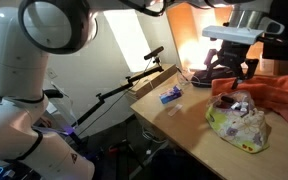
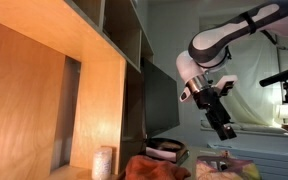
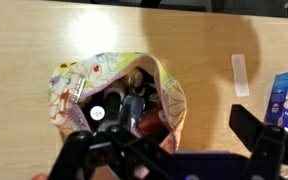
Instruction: Take the blue and the orange nail polish bottles out of the little bag
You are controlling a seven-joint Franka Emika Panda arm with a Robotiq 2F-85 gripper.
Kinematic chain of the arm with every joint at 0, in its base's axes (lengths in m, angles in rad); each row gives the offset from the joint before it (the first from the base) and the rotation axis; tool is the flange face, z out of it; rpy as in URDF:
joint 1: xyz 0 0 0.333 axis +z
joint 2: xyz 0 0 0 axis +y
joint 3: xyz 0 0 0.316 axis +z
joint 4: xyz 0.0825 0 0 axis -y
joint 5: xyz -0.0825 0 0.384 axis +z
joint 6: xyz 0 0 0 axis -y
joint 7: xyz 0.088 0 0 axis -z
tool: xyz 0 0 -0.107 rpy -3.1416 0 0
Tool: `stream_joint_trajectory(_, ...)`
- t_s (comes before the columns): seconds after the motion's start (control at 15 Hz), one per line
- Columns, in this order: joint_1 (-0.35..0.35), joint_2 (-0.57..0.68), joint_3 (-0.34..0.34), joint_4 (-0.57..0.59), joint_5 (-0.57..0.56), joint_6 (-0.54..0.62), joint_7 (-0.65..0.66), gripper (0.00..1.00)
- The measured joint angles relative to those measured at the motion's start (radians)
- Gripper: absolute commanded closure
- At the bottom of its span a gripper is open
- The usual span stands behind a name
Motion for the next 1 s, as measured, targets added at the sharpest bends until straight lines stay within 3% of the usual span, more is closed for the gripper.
stream_joint_trajectory(0.2, 0.003, 0.028, 0.000, 0.057, -0.002, 0.046, 0.010, 0.00)
stream_joint_trajectory(0.67, 0.014, 0.032, 0.000, 0.060, -0.003, 0.459, 0.058, 0.00)
stream_joint_trajectory(1.0, 0.035, -0.026, -0.014, -0.014, -0.027, 0.444, 0.159, 0.00)
